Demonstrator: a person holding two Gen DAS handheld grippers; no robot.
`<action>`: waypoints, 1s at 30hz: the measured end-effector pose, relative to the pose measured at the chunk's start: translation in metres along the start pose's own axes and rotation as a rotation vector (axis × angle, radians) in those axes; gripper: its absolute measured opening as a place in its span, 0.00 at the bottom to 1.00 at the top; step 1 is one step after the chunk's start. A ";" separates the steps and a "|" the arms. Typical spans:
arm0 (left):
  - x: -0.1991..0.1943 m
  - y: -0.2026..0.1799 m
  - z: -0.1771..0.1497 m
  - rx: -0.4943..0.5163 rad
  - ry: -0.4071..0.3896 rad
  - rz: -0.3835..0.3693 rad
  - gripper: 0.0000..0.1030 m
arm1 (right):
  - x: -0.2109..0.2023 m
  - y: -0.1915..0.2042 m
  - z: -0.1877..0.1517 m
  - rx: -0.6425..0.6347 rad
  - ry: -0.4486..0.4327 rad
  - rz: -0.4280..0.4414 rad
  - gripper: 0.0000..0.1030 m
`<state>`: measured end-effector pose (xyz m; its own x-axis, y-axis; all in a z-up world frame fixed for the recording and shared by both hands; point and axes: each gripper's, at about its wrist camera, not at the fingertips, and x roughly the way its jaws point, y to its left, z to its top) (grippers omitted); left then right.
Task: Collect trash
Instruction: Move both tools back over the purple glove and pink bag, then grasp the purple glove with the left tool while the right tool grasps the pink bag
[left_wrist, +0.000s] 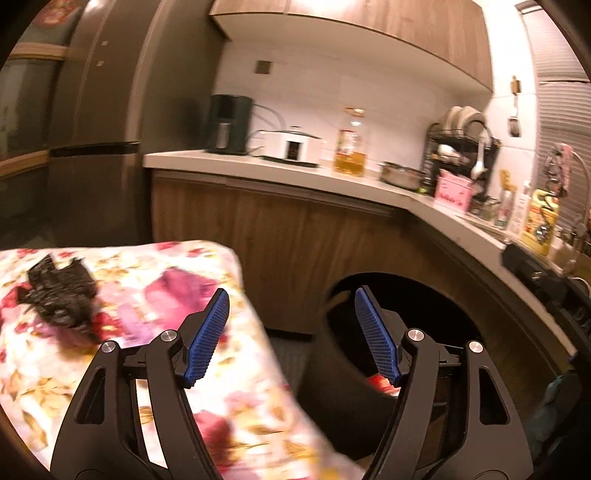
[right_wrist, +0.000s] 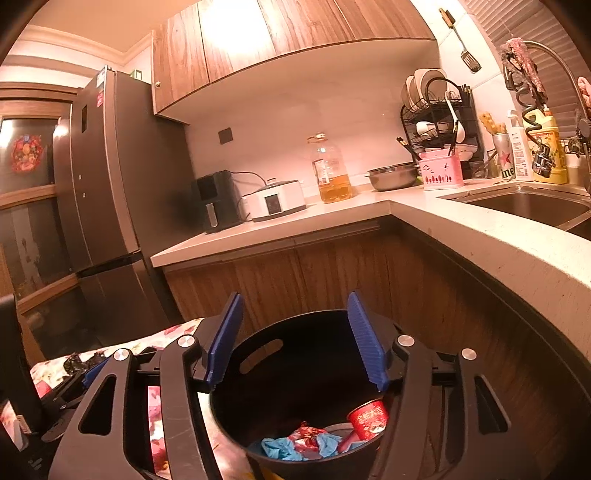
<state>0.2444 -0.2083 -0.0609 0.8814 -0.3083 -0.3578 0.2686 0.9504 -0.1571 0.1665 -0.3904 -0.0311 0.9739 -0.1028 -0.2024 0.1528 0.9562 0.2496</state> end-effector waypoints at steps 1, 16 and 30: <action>0.000 0.006 -0.001 -0.005 0.002 0.014 0.67 | 0.000 0.003 -0.001 -0.002 0.001 0.006 0.58; 0.014 0.092 -0.031 -0.047 0.078 0.235 0.67 | 0.006 0.069 -0.029 -0.082 0.046 0.128 0.58; 0.058 0.123 -0.030 -0.066 0.177 0.244 0.61 | 0.035 0.108 -0.041 -0.118 0.076 0.163 0.58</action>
<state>0.3166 -0.1110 -0.1289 0.8340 -0.0793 -0.5461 0.0261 0.9942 -0.1045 0.2102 -0.2795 -0.0502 0.9679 0.0722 -0.2408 -0.0304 0.9844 0.1730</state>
